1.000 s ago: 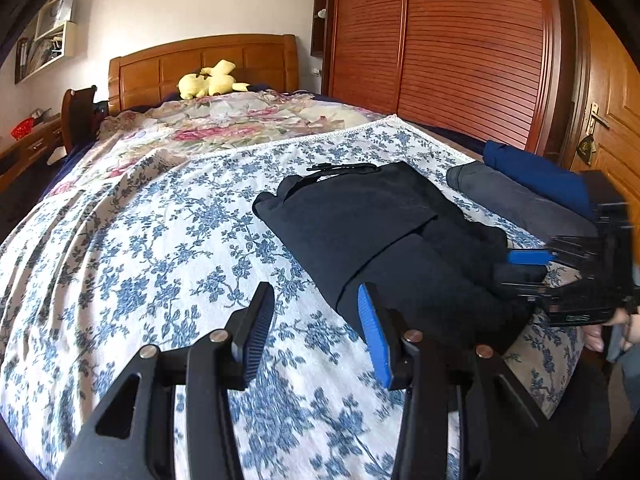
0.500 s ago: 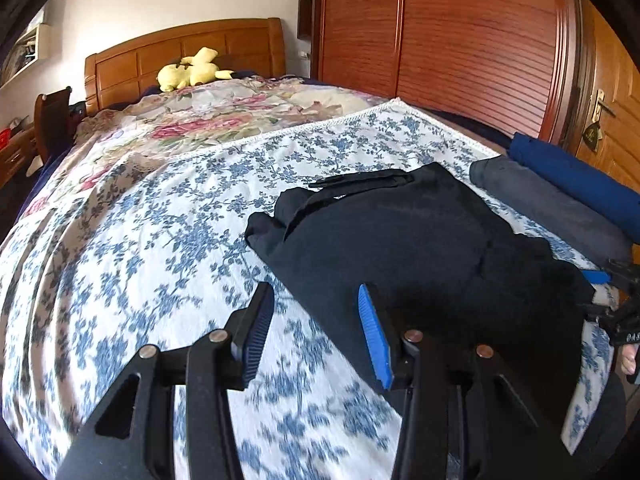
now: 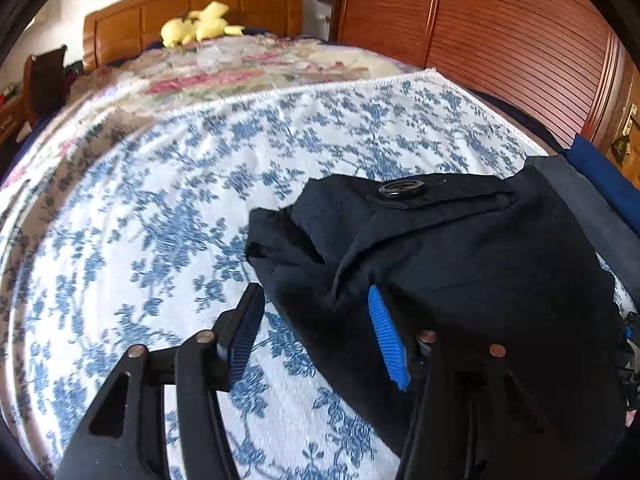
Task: Fold large clothes
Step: 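Grasp the folded black coat with both grippers and lift it, then carry the coat with both grippers onto the stack of folded clothes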
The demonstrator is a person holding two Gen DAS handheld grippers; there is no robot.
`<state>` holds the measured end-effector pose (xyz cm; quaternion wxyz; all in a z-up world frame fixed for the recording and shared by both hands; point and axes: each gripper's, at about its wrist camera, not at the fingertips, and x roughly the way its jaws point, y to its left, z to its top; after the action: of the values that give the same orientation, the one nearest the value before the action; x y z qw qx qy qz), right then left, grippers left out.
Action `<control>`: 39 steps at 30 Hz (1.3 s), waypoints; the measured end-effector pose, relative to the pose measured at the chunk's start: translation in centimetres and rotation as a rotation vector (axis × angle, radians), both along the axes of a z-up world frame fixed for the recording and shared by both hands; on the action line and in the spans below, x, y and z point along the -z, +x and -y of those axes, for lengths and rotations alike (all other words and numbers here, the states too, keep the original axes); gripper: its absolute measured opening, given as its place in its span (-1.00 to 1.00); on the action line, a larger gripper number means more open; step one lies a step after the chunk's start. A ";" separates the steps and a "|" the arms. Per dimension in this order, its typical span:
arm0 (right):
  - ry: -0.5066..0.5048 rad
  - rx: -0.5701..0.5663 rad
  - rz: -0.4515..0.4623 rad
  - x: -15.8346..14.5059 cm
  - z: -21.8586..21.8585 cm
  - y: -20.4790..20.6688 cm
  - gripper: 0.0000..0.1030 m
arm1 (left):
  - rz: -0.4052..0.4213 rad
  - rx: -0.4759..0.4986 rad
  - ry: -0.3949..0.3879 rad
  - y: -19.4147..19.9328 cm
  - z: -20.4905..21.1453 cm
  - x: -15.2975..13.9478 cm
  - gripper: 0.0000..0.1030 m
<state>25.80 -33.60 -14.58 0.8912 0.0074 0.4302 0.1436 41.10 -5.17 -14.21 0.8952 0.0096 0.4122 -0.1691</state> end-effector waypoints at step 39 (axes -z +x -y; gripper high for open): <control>0.028 -0.111 0.351 -14.0 3.9 -1.9 -0.79 | 0.322 0.016 0.096 -6.0 8.6 -16.6 -0.94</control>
<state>23.87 -37.51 -0.56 0.9431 -0.0294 0.2656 0.1976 35.09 -13.76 2.36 0.9467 0.0827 0.2712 -0.1528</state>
